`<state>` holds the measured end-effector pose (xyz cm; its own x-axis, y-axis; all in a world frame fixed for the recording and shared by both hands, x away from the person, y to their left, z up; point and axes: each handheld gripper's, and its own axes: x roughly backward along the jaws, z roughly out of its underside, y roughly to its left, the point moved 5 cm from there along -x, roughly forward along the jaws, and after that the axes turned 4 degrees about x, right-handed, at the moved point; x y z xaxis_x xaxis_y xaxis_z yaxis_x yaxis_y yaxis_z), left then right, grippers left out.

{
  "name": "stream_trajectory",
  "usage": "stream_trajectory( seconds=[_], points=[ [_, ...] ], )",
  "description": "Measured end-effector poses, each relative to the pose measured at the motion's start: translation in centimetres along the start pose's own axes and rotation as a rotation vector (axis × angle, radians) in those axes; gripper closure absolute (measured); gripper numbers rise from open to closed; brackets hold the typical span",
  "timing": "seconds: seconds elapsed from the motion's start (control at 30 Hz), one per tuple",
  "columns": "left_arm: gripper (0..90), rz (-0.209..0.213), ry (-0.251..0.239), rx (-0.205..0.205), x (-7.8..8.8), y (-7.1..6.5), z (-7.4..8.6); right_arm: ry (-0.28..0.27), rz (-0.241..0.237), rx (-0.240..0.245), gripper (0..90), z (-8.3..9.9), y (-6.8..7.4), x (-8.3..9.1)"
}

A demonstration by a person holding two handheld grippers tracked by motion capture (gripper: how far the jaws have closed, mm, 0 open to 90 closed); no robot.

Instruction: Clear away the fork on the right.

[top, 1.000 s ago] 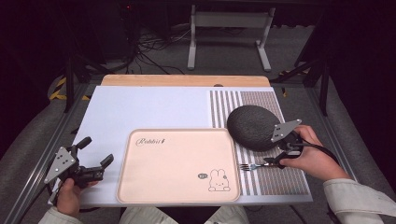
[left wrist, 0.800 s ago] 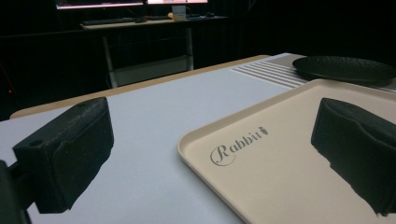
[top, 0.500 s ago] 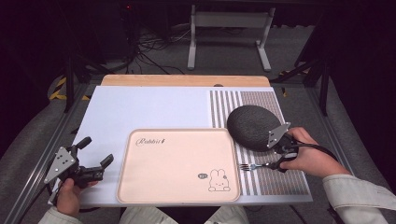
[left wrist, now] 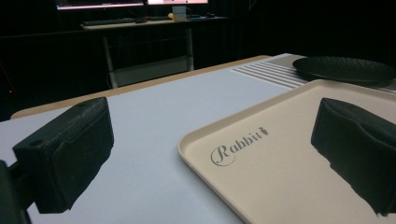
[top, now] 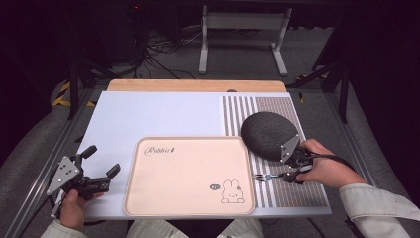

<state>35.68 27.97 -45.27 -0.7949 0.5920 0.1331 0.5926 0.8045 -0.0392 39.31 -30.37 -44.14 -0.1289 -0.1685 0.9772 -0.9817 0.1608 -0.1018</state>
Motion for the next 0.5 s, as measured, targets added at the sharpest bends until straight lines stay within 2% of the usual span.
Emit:
stream_trajectory(
  seconds=[0.17,0.37,0.5],
  points=[
    [0.0,-0.001,0.000,0.000,0.0,0.0,0.0,0.013,-0.013,-0.001,42.2,0.2,0.0,-0.7],
    [0.0,-0.005,-0.006,-0.002,-0.1,0.0,0.0,0.017,-0.032,0.021,48.0,0.4,-0.2,-1.5],
    [0.0,-0.005,-0.004,-0.002,-0.1,0.0,0.0,0.019,-0.046,0.015,50.7,0.4,-0.2,-1.8]
  ],
)
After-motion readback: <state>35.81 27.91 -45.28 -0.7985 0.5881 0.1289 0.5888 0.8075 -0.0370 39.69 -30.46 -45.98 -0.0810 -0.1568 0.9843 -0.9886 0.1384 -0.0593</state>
